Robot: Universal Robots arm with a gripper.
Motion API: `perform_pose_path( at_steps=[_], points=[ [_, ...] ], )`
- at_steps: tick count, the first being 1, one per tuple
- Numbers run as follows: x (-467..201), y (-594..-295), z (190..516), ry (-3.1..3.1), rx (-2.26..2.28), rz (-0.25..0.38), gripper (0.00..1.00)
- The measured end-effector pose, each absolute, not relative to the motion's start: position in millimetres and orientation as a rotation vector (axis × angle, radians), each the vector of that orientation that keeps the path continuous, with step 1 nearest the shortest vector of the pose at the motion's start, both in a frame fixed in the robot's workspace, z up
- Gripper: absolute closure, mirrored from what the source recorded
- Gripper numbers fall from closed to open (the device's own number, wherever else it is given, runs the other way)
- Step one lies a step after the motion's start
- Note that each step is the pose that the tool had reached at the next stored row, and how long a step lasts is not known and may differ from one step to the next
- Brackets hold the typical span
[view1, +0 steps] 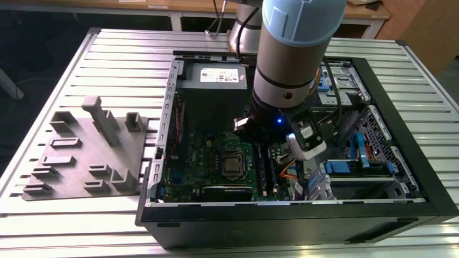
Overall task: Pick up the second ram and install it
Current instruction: 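Press down the second ram until it locks into place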
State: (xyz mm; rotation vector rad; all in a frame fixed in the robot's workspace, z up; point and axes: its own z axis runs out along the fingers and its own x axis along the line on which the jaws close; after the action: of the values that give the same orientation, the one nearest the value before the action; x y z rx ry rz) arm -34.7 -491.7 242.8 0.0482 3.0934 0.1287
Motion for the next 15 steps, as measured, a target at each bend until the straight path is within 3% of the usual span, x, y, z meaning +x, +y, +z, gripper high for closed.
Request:
perform_pose_path(
  at_steps=[15],
  points=[
    [-35,-470,242,3.093,0.048,0.129,0.93]
  ],
)
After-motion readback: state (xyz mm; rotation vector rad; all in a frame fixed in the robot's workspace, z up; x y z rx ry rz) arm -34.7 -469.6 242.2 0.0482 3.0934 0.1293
